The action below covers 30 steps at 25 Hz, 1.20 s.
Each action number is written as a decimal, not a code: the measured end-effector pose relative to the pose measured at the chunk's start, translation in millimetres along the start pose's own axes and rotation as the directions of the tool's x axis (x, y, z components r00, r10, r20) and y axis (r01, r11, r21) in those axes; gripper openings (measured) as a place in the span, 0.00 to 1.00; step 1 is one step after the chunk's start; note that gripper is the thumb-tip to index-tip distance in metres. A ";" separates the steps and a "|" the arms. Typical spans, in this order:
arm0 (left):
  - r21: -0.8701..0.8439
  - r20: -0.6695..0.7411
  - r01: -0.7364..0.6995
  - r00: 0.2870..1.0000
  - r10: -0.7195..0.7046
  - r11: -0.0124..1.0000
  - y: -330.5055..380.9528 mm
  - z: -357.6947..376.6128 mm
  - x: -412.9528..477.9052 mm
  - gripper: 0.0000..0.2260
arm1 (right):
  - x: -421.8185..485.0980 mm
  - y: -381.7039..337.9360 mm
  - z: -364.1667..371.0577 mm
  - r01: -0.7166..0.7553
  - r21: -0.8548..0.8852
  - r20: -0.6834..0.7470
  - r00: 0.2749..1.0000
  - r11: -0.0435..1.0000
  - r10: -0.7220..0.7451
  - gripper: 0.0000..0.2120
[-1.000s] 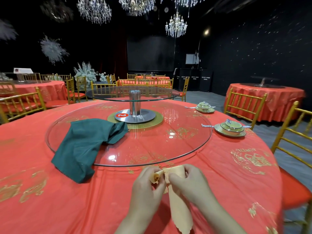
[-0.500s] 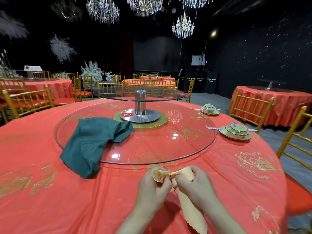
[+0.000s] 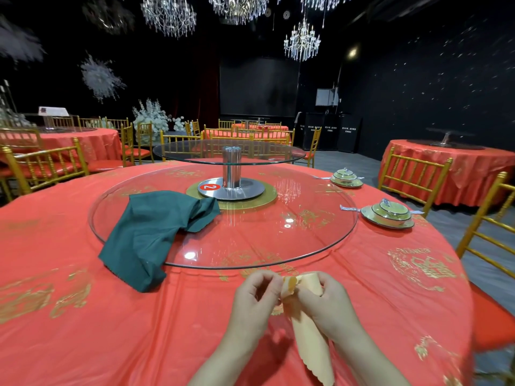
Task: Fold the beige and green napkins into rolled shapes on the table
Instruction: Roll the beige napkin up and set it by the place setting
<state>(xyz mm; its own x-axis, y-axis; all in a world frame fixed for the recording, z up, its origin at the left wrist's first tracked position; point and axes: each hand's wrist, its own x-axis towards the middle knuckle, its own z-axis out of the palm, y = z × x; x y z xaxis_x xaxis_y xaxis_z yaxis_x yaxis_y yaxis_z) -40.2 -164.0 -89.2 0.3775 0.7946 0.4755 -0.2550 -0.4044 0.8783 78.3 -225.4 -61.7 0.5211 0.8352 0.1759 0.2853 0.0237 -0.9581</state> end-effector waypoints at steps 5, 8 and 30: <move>-0.021 0.065 0.029 0.998 -0.027 0.999 -1.6 -2.8 0.3 0.15 | 0.2 -1.5 -4.9 -0.021 -0.042 0.087 0.996 0.999 0.025 0.13; 0.030 0.116 0.020 0.993 -0.024 0.999 -5.9 -4.1 1.2 0.15 | -1.8 -4.2 -12.0 -0.043 -0.059 0.141 0.989 0.997 0.051 0.26; 0.586 0.186 -0.225 0.972 0.142 0.778 -10.7 -10.7 -5.3 0.11 | -4.2 12.2 14.1 -0.110 -0.109 0.082 0.989 0.988 0.119 0.23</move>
<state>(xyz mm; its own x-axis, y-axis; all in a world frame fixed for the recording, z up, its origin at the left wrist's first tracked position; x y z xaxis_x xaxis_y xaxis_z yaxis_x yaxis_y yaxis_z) -49.0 -159.0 -101.6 0.4960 0.6312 0.5962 0.2386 -0.7593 0.6054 68.2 -220.9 -77.2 0.4835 0.8744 0.0413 0.3125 -0.1283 -0.9412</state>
